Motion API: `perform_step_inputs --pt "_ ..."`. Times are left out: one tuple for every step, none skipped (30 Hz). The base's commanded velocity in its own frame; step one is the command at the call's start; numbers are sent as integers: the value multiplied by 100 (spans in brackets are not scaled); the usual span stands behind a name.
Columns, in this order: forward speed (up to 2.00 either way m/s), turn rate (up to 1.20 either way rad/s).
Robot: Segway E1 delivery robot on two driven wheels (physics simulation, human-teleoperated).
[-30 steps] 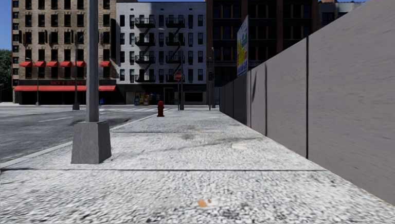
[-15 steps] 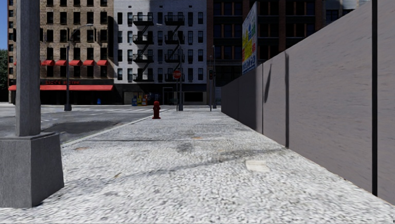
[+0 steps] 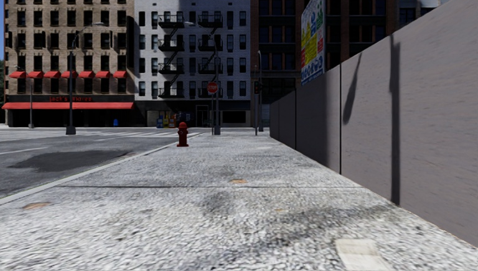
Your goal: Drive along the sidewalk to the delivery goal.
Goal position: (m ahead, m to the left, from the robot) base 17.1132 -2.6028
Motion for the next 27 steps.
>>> perform_step_inputs --pt "200 0" --pt "200 0" --pt "200 0" --pt "200 0" --pt "200 0" --pt "200 0" --pt "200 0" --pt "200 0" --pt "200 0" --pt "200 0" --pt "200 0" --pt "200 0" --pt "200 0" --pt "200 0" --pt "200 0" --pt "200 0" --pt "200 0" --pt "200 0" --pt "200 0" --pt "200 0" --pt "200 0" --pt "200 0" --pt "200 0" --pt "200 0" --pt "200 0" --pt "200 0" --pt "200 0"
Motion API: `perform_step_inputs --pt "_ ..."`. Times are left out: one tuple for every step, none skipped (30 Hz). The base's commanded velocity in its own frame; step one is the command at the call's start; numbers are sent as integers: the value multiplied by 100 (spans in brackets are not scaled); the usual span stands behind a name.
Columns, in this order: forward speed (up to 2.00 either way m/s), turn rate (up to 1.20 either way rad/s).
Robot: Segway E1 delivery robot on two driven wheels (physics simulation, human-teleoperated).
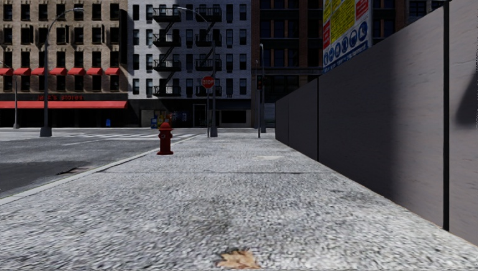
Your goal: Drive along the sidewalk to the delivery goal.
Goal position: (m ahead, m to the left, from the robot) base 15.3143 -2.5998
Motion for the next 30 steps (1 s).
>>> perform_step_inputs --pt "200 0" --pt "200 0" --pt "200 0" --pt "200 0" --pt "200 0" --pt "200 0" --pt "200 0" --pt "200 0" --pt "200 0" --pt "200 0" --pt "200 0" --pt "200 0" --pt "200 0" --pt "200 0" --pt "200 0" --pt "200 0" --pt "200 0" --pt "200 0" --pt "200 0" --pt "200 0" --pt "200 0" --pt "200 0" --pt "200 0" --pt "200 0" --pt "200 0" --pt "200 0" --pt "200 0" --pt "200 0" --pt "200 0" --pt "200 0"
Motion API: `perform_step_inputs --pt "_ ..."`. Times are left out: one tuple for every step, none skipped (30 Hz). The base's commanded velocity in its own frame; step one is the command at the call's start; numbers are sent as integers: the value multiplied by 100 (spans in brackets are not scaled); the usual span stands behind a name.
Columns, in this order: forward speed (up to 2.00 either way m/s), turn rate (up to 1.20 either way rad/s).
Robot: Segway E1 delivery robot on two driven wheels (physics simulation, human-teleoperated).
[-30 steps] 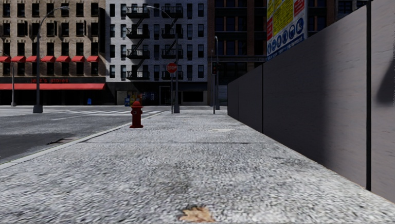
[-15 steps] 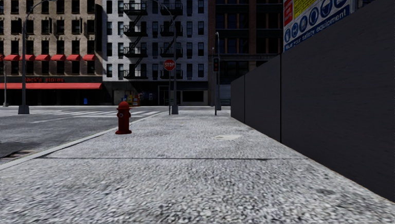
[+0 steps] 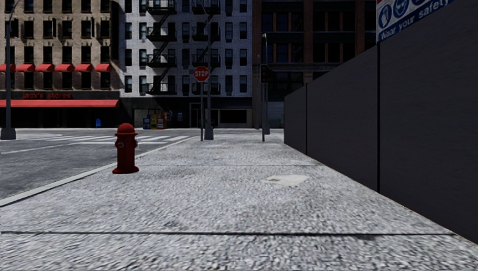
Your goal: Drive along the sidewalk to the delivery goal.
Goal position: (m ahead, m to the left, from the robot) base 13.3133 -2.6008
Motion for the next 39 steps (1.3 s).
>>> perform_step_inputs --pt "200 0" --pt "200 0" --pt "200 0" --pt "200 0" --pt "200 0" --pt "200 0" --pt "200 0" --pt "200 0" --pt "200 0" --pt "200 0" --pt "200 0" --pt "200 0" --pt "200 0" --pt "200 0" --pt "200 0" --pt "200 0" --pt "200 0" --pt "200 0" --pt "200 0" --pt "200 0" --pt "200 0" --pt "200 0" --pt "200 0" --pt "200 0" --pt "200 0" --pt "200 0" --pt "200 0" --pt "200 0" --pt "200 0" --pt "200 0" --pt "200 0" --pt "200 0" --pt "200 0" --pt "200 0" --pt "200 0" --pt "200 0" --pt "200 0" --pt "200 -12" --pt "200 -12"
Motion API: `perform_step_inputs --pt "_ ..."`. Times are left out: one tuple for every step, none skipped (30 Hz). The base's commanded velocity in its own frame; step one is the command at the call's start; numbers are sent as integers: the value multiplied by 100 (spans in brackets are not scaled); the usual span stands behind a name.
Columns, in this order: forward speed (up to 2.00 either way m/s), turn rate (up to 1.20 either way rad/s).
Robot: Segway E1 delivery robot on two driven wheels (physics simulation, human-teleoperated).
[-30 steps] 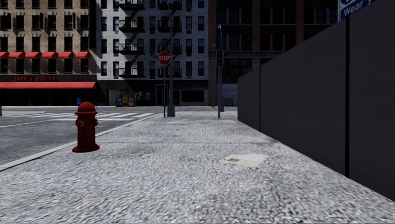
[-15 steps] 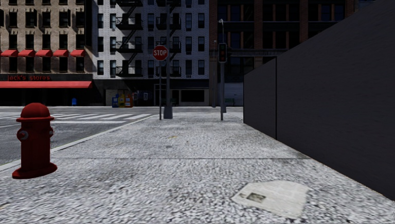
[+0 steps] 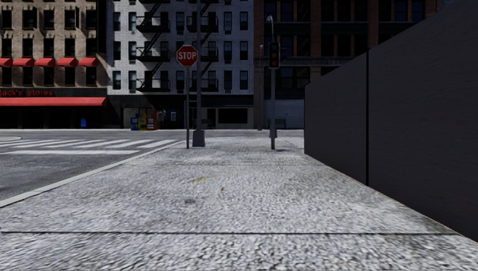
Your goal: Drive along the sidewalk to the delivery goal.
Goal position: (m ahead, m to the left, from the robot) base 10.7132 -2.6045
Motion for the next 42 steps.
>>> perform_step_inputs --pt "200 -61" --pt "200 -83" --pt "200 -92" --pt "200 -55" --pt "200 -2" --pt "200 0" --pt "200 0" --pt "200 0" --pt "200 0" --pt "200 0" --pt "200 0" --pt "200 0" --pt "200 0" --pt "200 0" --pt "200 0" --pt "200 0" --pt "200 0" --pt "200 0" --pt "200 0" --pt "200 0" --pt "200 0" --pt "200 0" --pt "200 0" --pt "200 0" --pt "200 0" --pt "200 0" --pt "200 0" --pt "200 0" --pt "200 0" --pt "200 0" --pt "200 0" --pt "200 0" --pt "200 0" --pt "200 0" --pt "200 0" --pt "200 0" --pt "200 0" --pt "200 0" --pt "200 0" --pt "200 0" --pt "200 0" --pt "200 0"
